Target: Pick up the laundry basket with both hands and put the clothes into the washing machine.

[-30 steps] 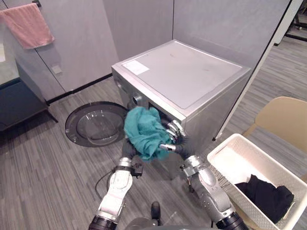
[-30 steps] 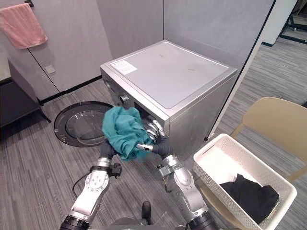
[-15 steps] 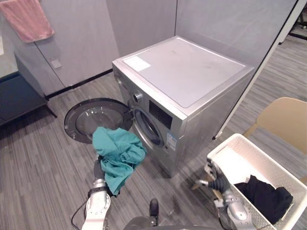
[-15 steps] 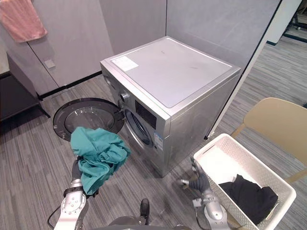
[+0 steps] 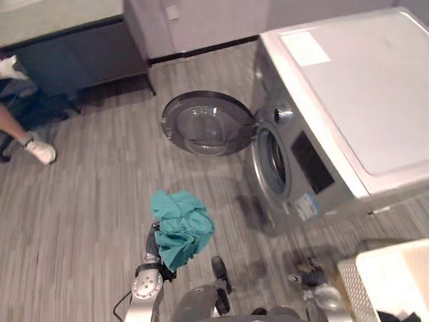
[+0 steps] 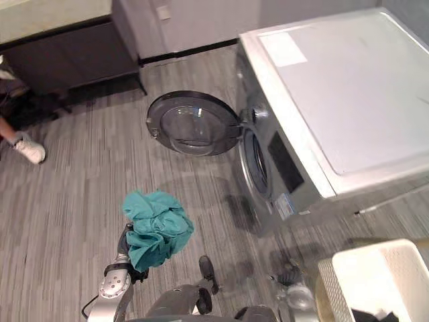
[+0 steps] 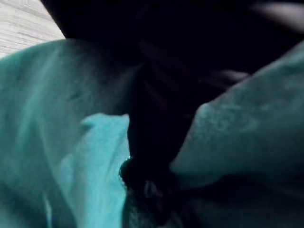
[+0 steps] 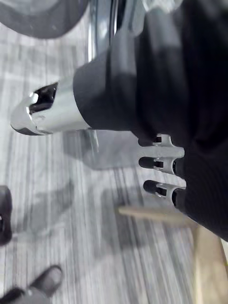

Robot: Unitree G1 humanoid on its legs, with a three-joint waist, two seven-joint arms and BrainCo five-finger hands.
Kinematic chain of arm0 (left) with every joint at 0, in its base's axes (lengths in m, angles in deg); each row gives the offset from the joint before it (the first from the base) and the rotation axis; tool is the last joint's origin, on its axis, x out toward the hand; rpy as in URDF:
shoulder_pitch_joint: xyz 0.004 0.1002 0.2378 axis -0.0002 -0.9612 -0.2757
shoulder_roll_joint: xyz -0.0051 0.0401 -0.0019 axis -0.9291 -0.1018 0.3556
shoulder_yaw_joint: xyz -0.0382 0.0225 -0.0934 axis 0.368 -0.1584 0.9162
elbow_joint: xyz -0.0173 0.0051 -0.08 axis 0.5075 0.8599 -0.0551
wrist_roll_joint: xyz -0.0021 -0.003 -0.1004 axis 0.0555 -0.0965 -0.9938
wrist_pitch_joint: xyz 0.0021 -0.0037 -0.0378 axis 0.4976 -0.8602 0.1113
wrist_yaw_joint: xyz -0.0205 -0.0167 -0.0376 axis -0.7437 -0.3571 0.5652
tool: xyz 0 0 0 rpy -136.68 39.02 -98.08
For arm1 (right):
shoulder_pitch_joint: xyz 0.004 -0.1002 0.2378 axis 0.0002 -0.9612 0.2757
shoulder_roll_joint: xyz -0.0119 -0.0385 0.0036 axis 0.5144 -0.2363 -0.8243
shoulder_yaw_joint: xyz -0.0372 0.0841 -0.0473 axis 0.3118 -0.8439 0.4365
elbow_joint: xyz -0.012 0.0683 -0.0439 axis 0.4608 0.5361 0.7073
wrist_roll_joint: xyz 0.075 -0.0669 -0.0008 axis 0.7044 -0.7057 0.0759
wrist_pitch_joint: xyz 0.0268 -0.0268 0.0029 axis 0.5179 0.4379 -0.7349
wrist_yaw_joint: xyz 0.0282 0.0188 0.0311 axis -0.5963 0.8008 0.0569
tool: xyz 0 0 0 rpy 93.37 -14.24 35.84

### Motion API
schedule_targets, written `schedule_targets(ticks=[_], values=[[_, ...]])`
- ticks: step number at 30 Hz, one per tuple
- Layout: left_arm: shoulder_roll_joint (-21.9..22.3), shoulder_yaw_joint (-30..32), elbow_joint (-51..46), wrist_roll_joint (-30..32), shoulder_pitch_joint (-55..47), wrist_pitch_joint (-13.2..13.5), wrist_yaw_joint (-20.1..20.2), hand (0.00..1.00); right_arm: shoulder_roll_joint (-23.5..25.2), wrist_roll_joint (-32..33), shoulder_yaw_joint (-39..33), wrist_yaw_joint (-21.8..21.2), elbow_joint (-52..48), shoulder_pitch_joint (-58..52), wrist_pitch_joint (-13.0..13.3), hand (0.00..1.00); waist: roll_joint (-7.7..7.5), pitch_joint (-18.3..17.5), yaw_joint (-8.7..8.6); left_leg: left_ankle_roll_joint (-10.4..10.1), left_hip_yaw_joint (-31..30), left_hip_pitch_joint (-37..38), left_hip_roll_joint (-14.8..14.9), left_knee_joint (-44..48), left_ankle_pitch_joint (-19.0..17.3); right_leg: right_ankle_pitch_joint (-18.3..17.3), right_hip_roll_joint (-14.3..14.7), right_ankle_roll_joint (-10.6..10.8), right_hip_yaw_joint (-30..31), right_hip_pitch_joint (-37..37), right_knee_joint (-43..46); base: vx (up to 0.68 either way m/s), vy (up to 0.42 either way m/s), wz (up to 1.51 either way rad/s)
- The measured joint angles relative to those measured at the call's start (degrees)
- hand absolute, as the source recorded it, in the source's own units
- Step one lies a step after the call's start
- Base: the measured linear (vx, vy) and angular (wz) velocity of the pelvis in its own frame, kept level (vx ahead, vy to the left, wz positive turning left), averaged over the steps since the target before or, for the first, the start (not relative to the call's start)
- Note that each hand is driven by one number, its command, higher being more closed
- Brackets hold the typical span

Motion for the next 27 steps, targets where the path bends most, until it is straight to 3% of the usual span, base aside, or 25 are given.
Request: schedule_targets(ticks=[2, 3, 4, 5, 6, 8, 11, 13, 14, 15, 16, 18, 19, 21, 23, 24, 25, 27], values=[[1.08, -0.69, 0.87, 0.00, -1.51, -0.44, 0.32, 1.00, -0.70, 0.00, 0.43, -0.07, -0.14, 1.08, -0.35, 0.00, 0.35, 0.19, 0.64, -1.19, 0.07, 0.34, -0.09, 4.19, -5.33, -1.33, -4.27, -2.20, 1.68, -1.79, 10.96, 0.09, 0.061, -0.02], [1.28, -1.85, 0.89, 0.04, -3.07, -0.74, 1.09, 1.00, -1.14, 0.07, 0.55, -0.06, -0.87, 0.59, -0.67, 0.00, 0.54, 0.54, 0.56, -0.86, 0.05, 1.65, -0.12, 4.71, -6.46, 0.60, -6.67, -9.59, 6.15, -5.38, 20.80, 0.15, 0.127, -0.09], [1.24, -2.43, 0.91, 0.05, -3.63, -0.95, 1.31, 1.00, -1.42, 0.09, 1.19, -0.03, -1.18, 0.16, -0.79, 0.00, 0.93, 0.56, -0.05, -0.60, -0.42, 2.41, -0.03, 4.61, -6.86, 3.00, -6.91, -13.44, 10.00, -7.90, 25.40, 0.22, 0.149, 0.18], [0.75, -2.70, 0.93, 0.10, -3.62, -1.15, 1.30, 1.00, -1.33, 0.25, 1.82, -0.08, -1.64, -0.21, -0.82, 0.00, 1.58, 0.75, -1.18, -0.75, -2.23, 3.90, 0.23, 4.17, -7.33, 1.47, -4.78, -9.90, 17.71, -12.30, 30.96, 0.24, 0.100, 0.45], [0.25, -2.70, 0.94, 0.10, -2.50, -1.17, 1.16, 1.00, -1.06, 0.52, 2.73, -0.10, -2.42, -1.02, -0.89, 0.00, 0.97, 1.58, -2.12, -0.75, -3.77, 5.29, 0.31, 3.13, -7.35, -1.31, -1.68, -7.68, 21.09, -15.42, 31.51, 0.19, 0.039, 0.53], [-0.04, -2.82, 1.05, 0.09, -1.26, -1.18, 1.10, 1.00, -0.61, 0.71, 3.26, -0.06, -2.71, -1.28, -0.98, 0.00, 0.08, 2.42, -2.64, -1.18, -4.65, 7.03, 0.15, 2.15, -7.61, -2.16, 1.04, -7.37, 22.42, -19.86, 28.38, 0.19, -0.002, 0.36], [-0.01, -3.80, 1.61, 0.10, 0.84, -1.18, 1.11, 1.00, -0.51, 1.16, 4.38, -0.13, -3.68, -2.31, -0.91, 0.00, 0.28, 2.85, -4.13, -2.98, -7.71, 9.16, 0.03, 2.43, -9.22, -0.70, 4.60, -5.69, 22.40, -24.78, 17.59, 0.26, -0.039, 0.51], [0.03, -4.79, 2.53, 0.13, 2.03, -1.18, 1.14, 1.00, -0.60, 1.19, 4.90, -0.16, -5.29, -3.51, -0.82, 0.00, -0.15, 2.71, -4.25, -3.94, -9.13, 9.88, -0.14, 5.47, -11.00, 2.29, 5.48, -7.29, 22.90, -24.91, 11.81, 0.35, -0.104, 0.73], [-0.04, -4.97, 2.53, 0.23, 2.01, -1.07, 1.15, 1.00, -0.32, 1.21, 5.10, -0.25, -5.52, -4.70, -0.42, 0.00, -0.69, 2.40, -4.39, -4.90, -10.35, 9.83, -0.21, 8.69, -13.57, 5.99, 5.43, -7.62, 22.42, -23.65, 8.23, 0.41, -0.171, 0.76], [0.18, -5.53, 2.77, 0.29, 1.95, -1.08, 1.13, 1.00, -0.37, 1.36, 5.43, -0.39, -5.67, -5.36, -0.23, 0.00, -0.74, 2.11, -4.54, -6.88, -10.92, 10.02, 0.44, 11.97, -16.38, 8.82, 5.83, -9.66, 22.38, -22.26, 7.18, 0.56, -0.243, 0.66], [0.49, -5.72, 2.75, 0.28, 1.54, -1.14, 1.10, 1.00, -0.55, 1.30, 5.44, -0.36, -5.98, -5.40, -0.23, 0.00, 0.30, 1.69, -4.17, -7.91, -10.83, 9.94, 1.69, 14.37, -17.15, 7.86, 6.74, -9.12, 21.90, -21.13, 6.61, 0.59, -0.266, 0.30], [0.68, -6.10, 1.55, 0.27, -0.22, -1.15, 1.31, 1.00, -0.29, 1.35, 6.46, -0.37, -8.40, -5.36, -0.04, 0.00, 1.45, 1.92, -3.36, -9.21, -8.86, 3.34, 7.45, 33.50, -16.63, 7.46, 10.24, -10.54, 21.90, -16.77, 2.69, 0.52, -0.234, -0.26], [1.41, -6.04, 1.08, 0.26, -1.48, -1.15, 1.46, 1.00, -0.08, 1.54, 7.23, -0.36, -10.09, -5.73, 0.08, 0.00, 1.89, 1.99, -2.50, -9.47, -7.83, -0.44, 11.85, 45.21, -16.95, 7.07, 12.35, -11.22, 22.88, -13.67, 1.30, 0.46, -0.171, -0.64], [2.65, -6.47, 0.81, 0.24, -1.95, -1.19, 1.96, 1.00, 0.58, 1.89, 7.36, -0.24, -11.44, -6.20, 0.15, 0.00, 1.53, 2.11, -1.14, -9.26, -7.71, -2.28, 14.94, 50.59, -17.06, 6.15, 13.65, -12.13, 25.82, -10.01, 0.02, 0.35, -0.102, -0.78], [3.69, -7.30, 0.72, 0.24, -0.66, -1.14, 2.42, 1.00, 0.76, 1.88, 7.23, -0.19, -11.01, -6.10, 0.02, 0.00, 0.92, 2.27, -0.15, -9.19, -9.10, -5.00, 15.04, 47.40, -17.10, 6.08, 13.53, -12.15, 29.40, -8.00, -1.62, 0.35, -0.027, -0.92], [3.94, -7.28, 0.73, 0.23, -0.21, -1.14, 2.38, 1.00, 1.19, 1.89, 7.28, -0.10, -10.49, -5.90, -0.09, 0.00, 0.58, 2.50, -0.22, -9.19, -12.19, -6.35, 14.15, 40.93, -17.10, 6.11, 13.51, -12.12, 31.89, -7.04, -2.74, 0.37, 0.035, -0.86], [3.93, -7.28, 0.73, 0.23, -0.20, -1.14, 2.39, 1.00, 1.22, 1.89, 7.29, -0.10, -10.33, -5.84, -0.09, 0.00, 0.58, 2.50, -0.26, -9.19, -12.62, -6.39, 13.87, 40.08, -17.10, 6.11, 13.50, -12.12, 32.17, -6.95, -2.79, 0.33, 0.117, -0.91], [3.89, -7.26, 0.98, 0.25, 1.20, -1.13, 2.15, 1.00, 1.44, 1.85, 6.95, 0.06, -6.77, -4.42, -0.15, 0.00, 0.47, 2.56, -0.24, -9.83, -23.15, -5.82, 10.61, 25.67, -16.62, 6.24, 13.27, -11.26, 35.61, -5.82, -2.82, 0.24, 0.170, -0.87]])
